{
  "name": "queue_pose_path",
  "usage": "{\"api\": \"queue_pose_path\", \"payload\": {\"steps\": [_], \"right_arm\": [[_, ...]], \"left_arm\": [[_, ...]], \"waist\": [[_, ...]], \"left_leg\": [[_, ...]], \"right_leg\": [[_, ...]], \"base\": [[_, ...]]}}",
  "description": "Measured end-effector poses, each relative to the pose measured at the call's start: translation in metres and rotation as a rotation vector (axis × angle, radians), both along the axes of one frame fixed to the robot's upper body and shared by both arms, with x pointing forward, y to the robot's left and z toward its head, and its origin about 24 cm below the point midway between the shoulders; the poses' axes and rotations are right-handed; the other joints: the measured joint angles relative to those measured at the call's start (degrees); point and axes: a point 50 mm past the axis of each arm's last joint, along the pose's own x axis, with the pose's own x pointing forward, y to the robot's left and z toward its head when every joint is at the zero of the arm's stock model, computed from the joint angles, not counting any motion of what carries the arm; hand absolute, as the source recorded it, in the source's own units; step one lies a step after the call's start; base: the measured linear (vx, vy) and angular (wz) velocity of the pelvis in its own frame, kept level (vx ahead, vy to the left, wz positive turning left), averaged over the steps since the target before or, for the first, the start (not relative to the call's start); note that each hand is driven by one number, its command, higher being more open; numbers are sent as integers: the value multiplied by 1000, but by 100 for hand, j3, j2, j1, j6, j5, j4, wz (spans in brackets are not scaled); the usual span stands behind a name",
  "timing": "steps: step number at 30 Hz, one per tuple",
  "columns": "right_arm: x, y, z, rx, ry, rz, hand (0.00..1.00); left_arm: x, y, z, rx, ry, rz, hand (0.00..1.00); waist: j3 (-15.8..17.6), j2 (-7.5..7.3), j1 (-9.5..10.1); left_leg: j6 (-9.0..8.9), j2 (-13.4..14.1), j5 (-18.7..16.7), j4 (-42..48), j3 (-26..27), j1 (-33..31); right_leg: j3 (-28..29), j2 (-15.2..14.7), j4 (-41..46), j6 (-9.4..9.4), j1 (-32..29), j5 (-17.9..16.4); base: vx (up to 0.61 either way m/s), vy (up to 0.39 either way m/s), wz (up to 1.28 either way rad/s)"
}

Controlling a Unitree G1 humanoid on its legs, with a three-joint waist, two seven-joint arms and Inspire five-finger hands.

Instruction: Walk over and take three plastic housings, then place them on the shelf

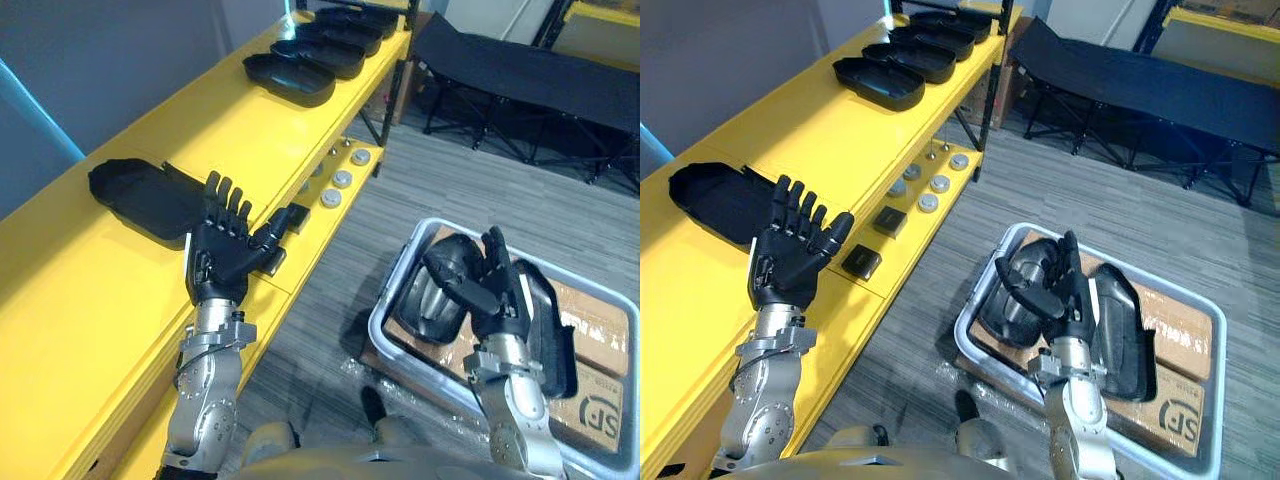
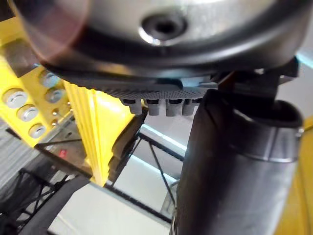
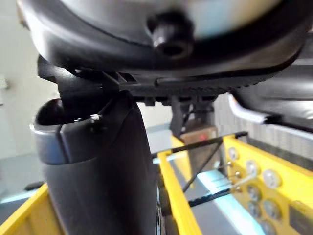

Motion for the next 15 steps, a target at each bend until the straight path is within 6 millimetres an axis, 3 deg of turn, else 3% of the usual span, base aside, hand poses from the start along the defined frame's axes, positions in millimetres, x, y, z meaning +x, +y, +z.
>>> {"api": "queue_pose_path", "payload": {"steps": [3, 4, 5, 6, 7, 9, 11, 13, 14, 15], "right_arm": [[-14, 7, -13, 73, 30, 21, 100], [-12, 9, -12, 94, 12, 55, 100], [-4, 12, -9, 103, -16, 86, 100], [11, 19, -5, 110, -53, 136, 100], [25, 26, 0, 102, -74, 172, 100], [34, 33, 3, 110, -79, 157, 100], [40, 39, 0, 131, -58, 89, 100], [38, 35, -9, 103, -6, 15, 100], [34, 30, -15, 71, 27, -27, 100], [27, 23, -21, 65, 60, -67, 100]], "left_arm": [[-1, -5, -2, 3, 10, -25, 100], [-1, -6, -2, 10, 12, -36, 100], [0, -5, -2, 11, 10, -37, 100], [1, -5, -4, 15, 20, -35, 100], [2, -4, -5, 24, 28, -37, 100], [3, -7, -8, 47, 39, -41, 100], [3, -8, -11, 67, 54, -39, 100], [3, -10, -13, 75, 65, -67, 100], [5, -15, -14, 84, 75, -98, 100], [8, -21, -18, 94, 94, -136, 100]], "waist": [[356, -134, 22], [364, -184, 42], [414, -144, 55], [428, -118, 79], [448, -76, 159], [458, -53, 262], [428, -104, 383], [372, -186, 393], [339, -235, 345], [300, -209, 324]], "left_leg": [[121, 26, -102, 185, 369, 197], [216, 62, -96, 186, 596, 143], [284, 133, -59, 187, 738, 87], [319, 284, -10, 137, 882, 61], [302, 421, 118, 4, 989, 81], [237, 544, 309, -169, 991, 39], [71, 678, 504, -335, 982, -85], [-145, 749, 646, -415, 929, -210], [-357, 832, 734, -411, 886, -272], [-545, 874, 848, -459, 805, -277]], "right_leg": [[-143, -42, 252, 109, -37, 34], [-261, -125, -38, 204, -29, 255], [-506, -169, 161, 101, -131, 178], [-990, -190, 967, -157, -373, -197], [-1339, -304, 1719, -159, -506, -577], [-1616, -554, 2319, -190, -453, -944], [-1744, -977, 2817, -230, -308, -1132], [-1702, -1357, 2767, -238, -135, -1122], [-1552, -1400, 2402, 1, 32, -1201], [-1609, -1248, 2236, 281, 176, -1409]], "base": [[-156, 99, -74], [-200, 29, -71], [-247, 47, -83], [-234, 69, -80], [-204, 44, -64], [-127, -70, -27], [-124, -288, -18], [-75, -338, -16], [-36, -393, -10], [-16, -395, -14]]}}
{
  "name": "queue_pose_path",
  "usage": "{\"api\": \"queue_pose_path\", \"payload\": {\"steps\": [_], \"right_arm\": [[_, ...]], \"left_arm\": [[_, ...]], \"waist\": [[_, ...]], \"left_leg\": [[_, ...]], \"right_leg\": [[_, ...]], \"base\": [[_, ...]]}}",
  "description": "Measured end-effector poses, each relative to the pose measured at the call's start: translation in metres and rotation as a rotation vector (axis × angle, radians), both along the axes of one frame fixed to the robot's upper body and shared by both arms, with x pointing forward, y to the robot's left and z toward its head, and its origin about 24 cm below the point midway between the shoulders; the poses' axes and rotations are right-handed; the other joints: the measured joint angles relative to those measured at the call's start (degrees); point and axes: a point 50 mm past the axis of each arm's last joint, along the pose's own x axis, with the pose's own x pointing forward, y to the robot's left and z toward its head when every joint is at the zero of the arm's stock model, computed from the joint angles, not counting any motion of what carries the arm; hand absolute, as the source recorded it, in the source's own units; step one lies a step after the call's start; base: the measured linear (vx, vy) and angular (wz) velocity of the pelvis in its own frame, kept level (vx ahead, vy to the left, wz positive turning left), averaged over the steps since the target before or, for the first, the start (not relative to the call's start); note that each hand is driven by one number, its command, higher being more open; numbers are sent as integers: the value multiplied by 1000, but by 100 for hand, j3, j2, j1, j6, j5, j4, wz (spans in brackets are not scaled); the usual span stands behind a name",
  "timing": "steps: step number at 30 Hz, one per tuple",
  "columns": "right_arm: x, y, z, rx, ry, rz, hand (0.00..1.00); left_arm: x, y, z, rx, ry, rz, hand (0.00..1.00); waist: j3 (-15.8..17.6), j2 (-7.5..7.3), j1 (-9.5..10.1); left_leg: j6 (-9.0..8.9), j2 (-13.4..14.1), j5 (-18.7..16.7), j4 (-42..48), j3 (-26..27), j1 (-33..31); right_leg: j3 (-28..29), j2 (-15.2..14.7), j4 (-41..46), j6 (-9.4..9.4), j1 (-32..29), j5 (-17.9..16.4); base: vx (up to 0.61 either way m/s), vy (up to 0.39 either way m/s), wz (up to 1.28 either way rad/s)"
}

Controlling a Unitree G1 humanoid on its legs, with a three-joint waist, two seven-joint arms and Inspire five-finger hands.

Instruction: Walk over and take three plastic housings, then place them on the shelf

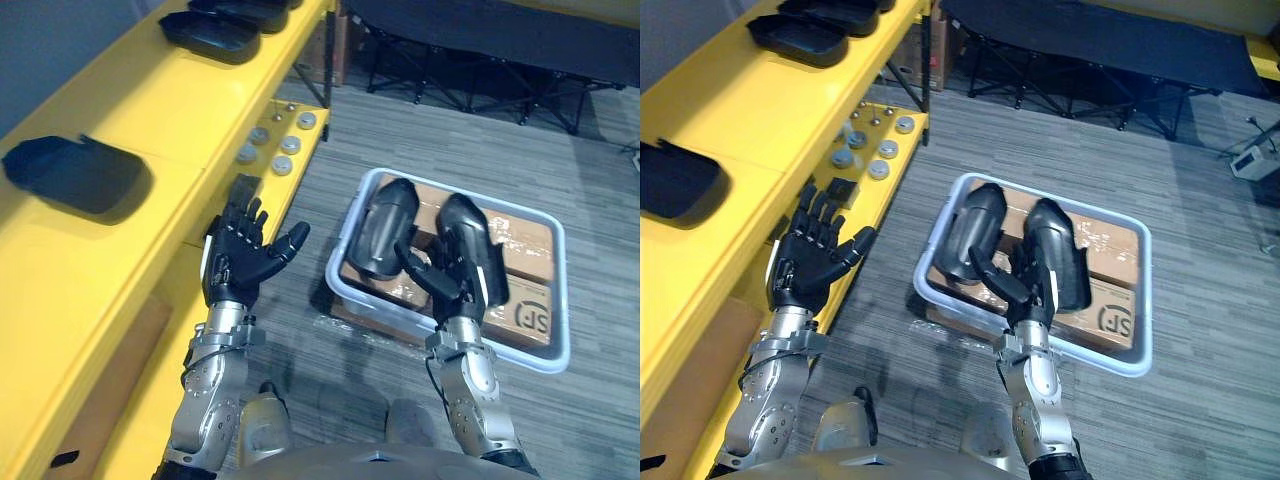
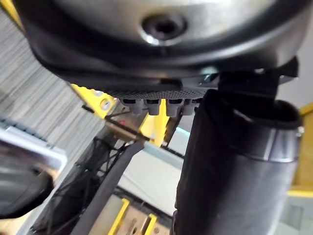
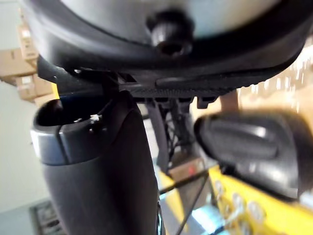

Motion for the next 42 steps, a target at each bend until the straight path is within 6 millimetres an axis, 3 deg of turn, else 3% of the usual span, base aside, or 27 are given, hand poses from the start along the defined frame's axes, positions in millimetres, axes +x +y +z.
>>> {"api": "queue_pose_path", "payload": {"steps": [1, 2, 4, 6, 8, 9, 10, 13, 15, 17, 19, 22, 24, 25, 28, 29, 32, 35, 39, 42], "right_arm": [[-7, -8, -4, -5, 26, -40, 100], [-14, -20, -7, -15, 46, -82, 100], [-21, -37, -8, -39, 68, -135, 100], [-33, -55, -7, -74, 84, -165, 100], [-38, -60, 1, -105, 59, -160, 100], [-36, -61, 5, -117, 44, -147, 100], [-30, -63, 13, -143, 7, -113, 100], [-15, -65, 22, -167, -35, -72, 100], [-11, -65, 17, -163, -18, -72, 100], [2, -69, 13, -167, 2, -97, 100], [10, -75, 11, -163, 18, -131, 100], [27, -93, 11, -178, 54, -227, 100], [53, -106, 24, -191, 52, -296, 100], [60, -109, 31, -200, 38, -308, 100], [94, -124, 77, -244, -68, -381, 100], [105, -135, 104, -277, -124, -421, 100], [116, -145, 131, -295, -168, -480, 100], [120, -159, 141, -316, -146, -514, 100], [129, -170, 143, -346, -43, -508, 100], [136, -178, 149, -351, 41, -490, 100]], "left_arm": [[1, -8, -3, -4, 23, -33, 100], [0, -19, -7, -21, 55, -78, 100], [0, -35, -11, -52, 96, -146, 100], [-3, -45, -15, -64, 134, -188, 100], [-6, -44, -19, -65, 155, -186, 100], [-8, -44, -20, -68, 163, -182, 100], [-10, -43, -23, -71, 173, -180, 100], [-9, -44, -21, -76, 160, -188, 100], [-9, -44, -21, -73, 154, -202, 100], [-8, -39, -21, -44, 147, -222, 100], [-7, -35, -22, -18, 152, -226, 100], [-2, -25, -19, 28, 147, -207, 100], [8, -18, -11, 78, 113, -175, 100], [11, -17, -7, 89, 99, -166, 100], [27, -15, 12, 119, 11, -154, 100], [31, -17, 18, 120, -16, -157, 100], [30, -20, 17, 112, -18, -168, 100], [33, -21, 22, 118, -45, -178, 100], [44, -19, 24, 125, -63, -166, 100], [51, -22, 23, 102, -52, -179, 100]], "waist": [[-54, 61, -22], [-116, 137, -169], [-169, 211, -392], [-210, 172, -480], [-270, 190, -471], [-289, 187, -455], [-434, 269, -380], [-476, 403, -313], [-466, 387, -271], [-463, 349, -258], [-384, 218, -226], [-281, 75, -113], [-67, 6, -91], [-4, 20, -89], [364, 61, 52], [542, 193, 74], [646, 329, 103], [876, 314, 146], [901, 315, 196], [1010, 473, 203]], "left_leg": [[-121, 92, 149, -121, -132, 9], [-188, 197, 273, -312, -355, 47], [-81, 373, 464, -443, -496, 72], [497, 496, 860, -352, -595, 66], [699, 500, 1088, -300, -589, 110], [693, 488, 1090, -321, -592, 140], [514, 322, 939, -348, -703, 159], [400, -6, 370, -175, -891, 154], [349, -68, 111, -198, -888, 240], [-30, -187, -119, -412, -887, 338], [-94, -323, -86, -421, -879, 250], [-11, -503, 52, -398, -959, -173], [73, -596, 278, -509, -1085, -453], [101, -614, 316, -523, -1132, -528], [71, -667, 586, -683, -1238, -829], [54, -665, 816, -889, -1346, -908], [42, -632, 1232, -1380, -1463, -921], [17, -615, 1424, -1632, -1474, -839], [17, -621, 1636, -1972, -1479, -833], [35, -646, 1774, -2162, -1564, -820]], "right_leg": [[-85, 97, -113, 205, 29, -150], [-213, 250, -288, 200, 137, -341], [-368, 464, -421, 165, 240, -483], [-538, 618, -409, 151, 308, -487], [-526, 634, -391, 131, 318, -490], [-503, 631, -380, 125, 278, -489], [-349, 577, -381, -51, 92, -501], [-159, 470, -382, -127, -95, -542], [-162, 401, -374, -124, -81, -540], [-192, 243, -435, 21, -107, -456], [-202, 105, -685, 101, -87, -239], [-408, -54, -1491, 162, -34, 372], [-602, -91, -1965, 86, -47, 851], [-668, -93, -2039, 57, -56, 915], [-928, -126, -2243, 33, -237, 966], [-1048, -95, -2297, 87, -305, 1003], [-1164, -37, -2289, 125, -462, 1070], [-1208, -24, -2287, 137, -464, 1139], [-1243, -38, -2275, 139, -603, 1177], [-1340, -66, -2200, 141, -653, 1177]], "base": [[21, -387, -14], [37, -435, -9], [23, -370, 1], [-4, -232, -6], [-24, -218, -23], [-21, -84, -61], [-6, -4, -66], [-28, 82, -43], [-66, 177, -13], [-103, 289, -1], [-137, 264, 2], [-172, 184, 16], [-205, 126, 27], [-232, 85, 32], [-195, 10, 25], [-127, -45, 25], [-104, -63, 24], [-2, -30, 7], [-3, -6, 5], [-16, -9, 14]]}}
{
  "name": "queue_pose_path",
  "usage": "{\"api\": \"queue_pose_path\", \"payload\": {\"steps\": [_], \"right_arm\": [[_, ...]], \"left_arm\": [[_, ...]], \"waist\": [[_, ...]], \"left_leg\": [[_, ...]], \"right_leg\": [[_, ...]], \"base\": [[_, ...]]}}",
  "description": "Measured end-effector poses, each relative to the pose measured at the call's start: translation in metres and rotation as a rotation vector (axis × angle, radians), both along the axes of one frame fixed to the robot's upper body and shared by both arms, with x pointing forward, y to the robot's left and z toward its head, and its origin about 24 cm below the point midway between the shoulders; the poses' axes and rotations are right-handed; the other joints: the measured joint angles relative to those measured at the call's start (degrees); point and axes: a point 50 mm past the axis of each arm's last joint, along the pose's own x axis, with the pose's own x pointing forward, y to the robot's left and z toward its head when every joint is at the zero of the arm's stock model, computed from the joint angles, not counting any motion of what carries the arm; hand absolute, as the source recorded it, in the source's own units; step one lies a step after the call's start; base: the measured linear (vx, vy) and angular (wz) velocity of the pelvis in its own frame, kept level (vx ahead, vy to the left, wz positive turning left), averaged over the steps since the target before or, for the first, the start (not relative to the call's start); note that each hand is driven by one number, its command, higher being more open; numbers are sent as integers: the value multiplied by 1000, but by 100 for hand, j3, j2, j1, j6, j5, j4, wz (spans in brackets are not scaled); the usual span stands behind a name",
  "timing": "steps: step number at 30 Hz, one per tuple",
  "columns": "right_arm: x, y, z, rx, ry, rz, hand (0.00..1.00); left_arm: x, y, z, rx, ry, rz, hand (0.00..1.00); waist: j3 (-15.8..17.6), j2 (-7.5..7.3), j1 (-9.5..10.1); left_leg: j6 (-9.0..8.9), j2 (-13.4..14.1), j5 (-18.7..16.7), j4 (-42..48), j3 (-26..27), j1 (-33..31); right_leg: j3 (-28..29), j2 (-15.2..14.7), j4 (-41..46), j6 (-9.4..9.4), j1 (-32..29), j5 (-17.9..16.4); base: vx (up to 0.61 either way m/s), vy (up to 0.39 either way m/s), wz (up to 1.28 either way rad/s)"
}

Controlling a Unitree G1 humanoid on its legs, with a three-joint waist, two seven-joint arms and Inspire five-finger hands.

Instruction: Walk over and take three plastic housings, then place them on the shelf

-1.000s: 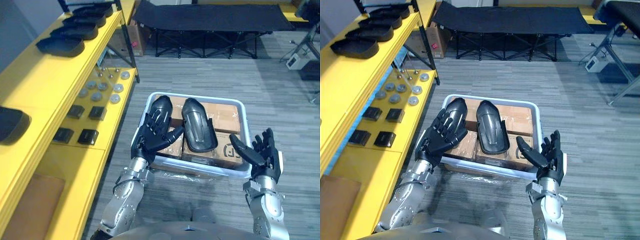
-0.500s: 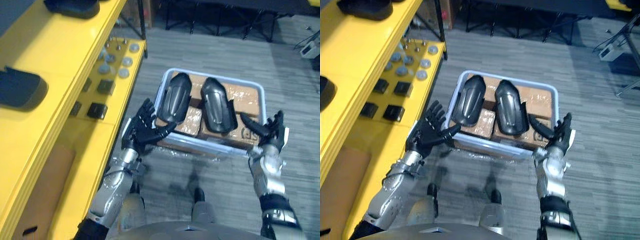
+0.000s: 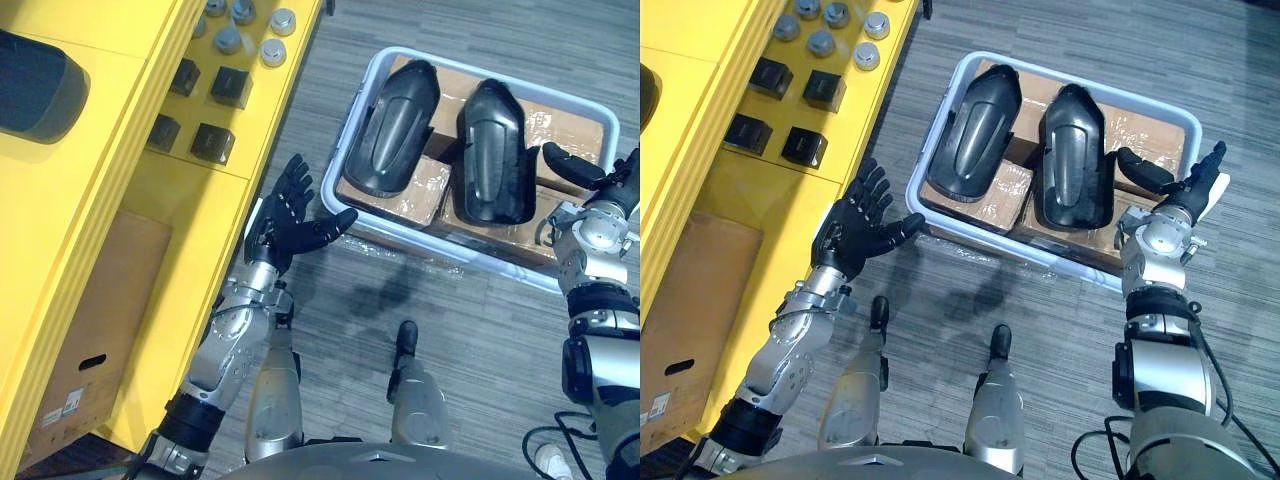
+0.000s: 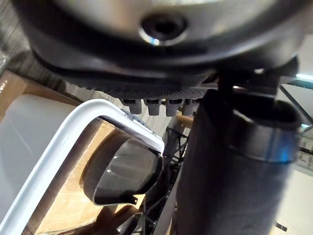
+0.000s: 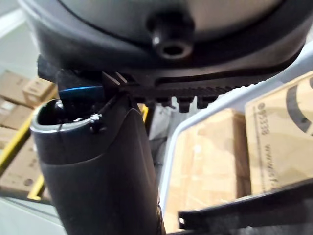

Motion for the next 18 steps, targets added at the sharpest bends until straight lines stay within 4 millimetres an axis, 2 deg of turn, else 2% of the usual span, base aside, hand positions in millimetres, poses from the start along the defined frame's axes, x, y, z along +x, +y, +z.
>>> {"api": "queue_pose_path", "payload": {"steps": [2, 5, 8, 9, 12, 18], "right_arm": [[2, -7, 4, 24, 48, -2, 100], [2, -11, 3, -21, 144, 20, 100], [-2, -23, 12, -55, 194, 28, 100], [-5, -28, 14, -58, 223, 29, 0], [-11, -37, 13, -122, 325, 26, 0], [-24, -54, 14, -159, 421, -34, 0]], "left_arm": [[2, -2, -1, 3, 5, -5, 100], [4, -3, -5, 8, 13, -6, 100], [9, -4, -11, 26, 36, -5, 100], [10, -3, -12, 29, 42, -1, 100], [10, -3, -13, 31, 45, 2, 100], [10, 3, -13, 58, 40, 9, 100]], "waist": [[93, 118, 34], [194, 210, 93], [237, 214, 141], [237, 216, 140], [240, 214, 148], [271, 164, 136]], "left_leg": [[12, -13, 105, -152, -28, 19], [23, -6, 258, -358, -57, 19], [28, -47, 291, -375, -117, -37], [21, -68, 314, -376, -173, -76], [21, -104, 377, -375, -299, -134], [28, -129, 425, -375, -347, -129]], "right_leg": [[-63, -20, 54, 4, -53, -4], [-111, -31, 159, 6, -172, -17], [-149, -94, 368, 45, -282, -131], [-193, -124, 479, 61, -329, -209], [-286, -177, 731, 55, -416, -340], [-309, -225, 940, 59, -471, -441]], "base": [[-54, 1, 10], [-51, -16, 5], [-58, -23, 12], [-58, -30, 21], [-46, -41, 21], [-39, -44, 5]]}}
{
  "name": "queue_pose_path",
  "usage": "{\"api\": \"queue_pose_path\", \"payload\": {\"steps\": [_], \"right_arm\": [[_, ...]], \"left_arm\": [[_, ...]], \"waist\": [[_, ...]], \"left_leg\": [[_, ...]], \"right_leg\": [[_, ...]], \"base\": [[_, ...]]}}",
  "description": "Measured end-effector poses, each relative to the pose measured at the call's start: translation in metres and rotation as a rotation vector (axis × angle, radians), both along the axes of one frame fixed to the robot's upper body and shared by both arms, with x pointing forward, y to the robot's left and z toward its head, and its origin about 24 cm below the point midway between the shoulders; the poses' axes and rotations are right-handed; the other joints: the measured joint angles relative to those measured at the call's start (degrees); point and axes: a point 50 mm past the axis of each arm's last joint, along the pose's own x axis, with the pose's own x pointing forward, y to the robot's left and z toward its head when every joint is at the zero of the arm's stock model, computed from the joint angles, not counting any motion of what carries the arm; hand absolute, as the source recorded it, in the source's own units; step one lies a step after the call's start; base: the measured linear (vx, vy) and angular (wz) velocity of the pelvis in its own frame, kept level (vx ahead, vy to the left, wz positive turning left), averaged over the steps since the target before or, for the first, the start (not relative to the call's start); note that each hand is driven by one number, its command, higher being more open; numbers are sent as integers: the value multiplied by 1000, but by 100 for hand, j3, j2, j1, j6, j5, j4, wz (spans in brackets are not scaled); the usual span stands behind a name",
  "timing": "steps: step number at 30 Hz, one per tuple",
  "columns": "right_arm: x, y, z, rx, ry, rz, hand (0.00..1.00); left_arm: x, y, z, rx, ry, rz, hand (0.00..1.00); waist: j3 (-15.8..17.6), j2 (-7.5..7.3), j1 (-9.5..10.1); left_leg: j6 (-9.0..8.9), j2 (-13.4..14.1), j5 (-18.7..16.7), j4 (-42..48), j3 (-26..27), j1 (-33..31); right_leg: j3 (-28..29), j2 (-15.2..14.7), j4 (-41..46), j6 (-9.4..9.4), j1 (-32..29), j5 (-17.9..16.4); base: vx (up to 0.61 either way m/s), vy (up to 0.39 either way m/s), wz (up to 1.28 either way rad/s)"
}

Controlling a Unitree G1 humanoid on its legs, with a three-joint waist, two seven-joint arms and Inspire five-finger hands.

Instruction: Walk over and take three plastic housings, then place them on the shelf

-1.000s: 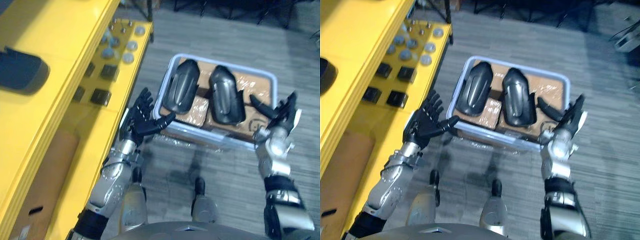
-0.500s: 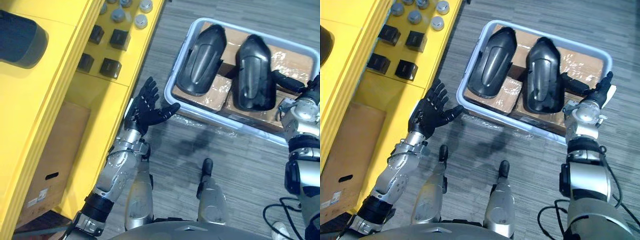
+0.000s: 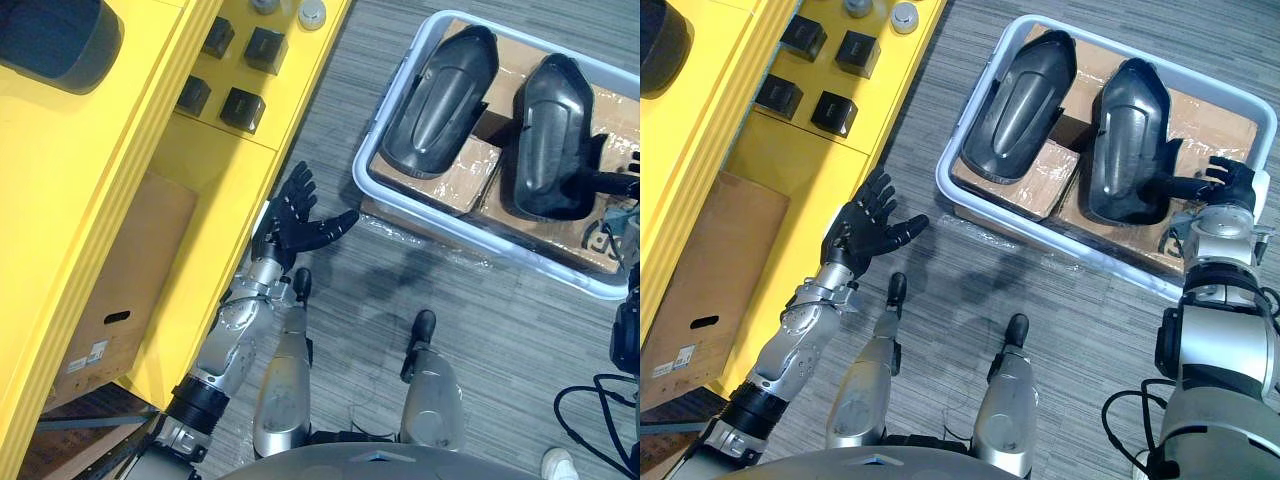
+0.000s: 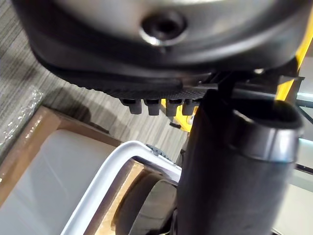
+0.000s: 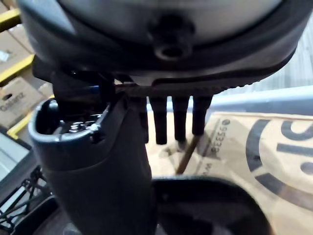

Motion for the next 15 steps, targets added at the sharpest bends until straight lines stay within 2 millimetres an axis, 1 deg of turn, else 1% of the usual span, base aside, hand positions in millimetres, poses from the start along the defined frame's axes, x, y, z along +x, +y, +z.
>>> {"api": "queue_pose_path", "payload": {"steps": [3, 4, 6, 7, 8, 9, 12, 15], "right_arm": [[-5, -5, -1, -7, 33, -51, 0], [-7, -7, -2, 17, 37, -82, 0], [-10, -3, -21, 84, 115, -124, 0], [-10, 0, -30, 126, 124, -126, 0], [-9, 5, -37, 187, 91, -170, 0], [-8, 5, -33, 207, 65, -199, 0], [-13, 2, -29, 180, 80, -304, 0], [-20, -1, -31, 181, 90, -399, 0]], "left_arm": [[0, 0, 0, 1, 1, 0, 100], [-1, 1, -1, 1, 2, 2, 100], [-2, 2, -3, 0, 13, 10, 100], [-3, 3, -4, 0, 17, 15, 100], [-6, 5, -6, -3, 25, 28, 100], [-8, 6, -6, -9, 26, 35, 100], [-14, 6, -2, -24, 9, 37, 100], [-17, 15, 4, -15, -14, 58, 100]], "waist": [[3, -5, 4], [3, -6, 13], [7, -11, 16], [11, -17, 7], [12, -20, -16], [11, -18, -16], [15, -24, -5], [23, -39, 0]], "left_leg": [[-1, 1, 11, 0, -3, 26], [-5, 3, 22, 0, -2, 48], [-4, 6, 31, 1, 16, 133], [-4, 6, 30, 0, 25, 169], [-5, 2, 27, -1, 65, 227], [-5, -2, 24, -2, 103, 262], [41, 0, -30, -5, 109, 323], [59, -27, -34, -6, 130, 400]], "right_leg": [[1, -9, 78, -6, -4, -36], [4, -11, 100, -11, 1, -49], [13, -13, 106, -17, 76, -63], [15, -14, 107, -18, 105, -65], [29, -27, 104, -19, 142, -66], [39, -40, 102, -18, 157, -68], [19, -40, 76, -15, 237, -73], [34, -62, 41, 8, 322, -59]], "base": [[-16, -52, 1], [-2, -55, -1], [10, -62, -1], [16, -51, -3], [-5, -41, -9], [-20, -36, -10], [-59, -30, 0], [0, 0, 0]]}}
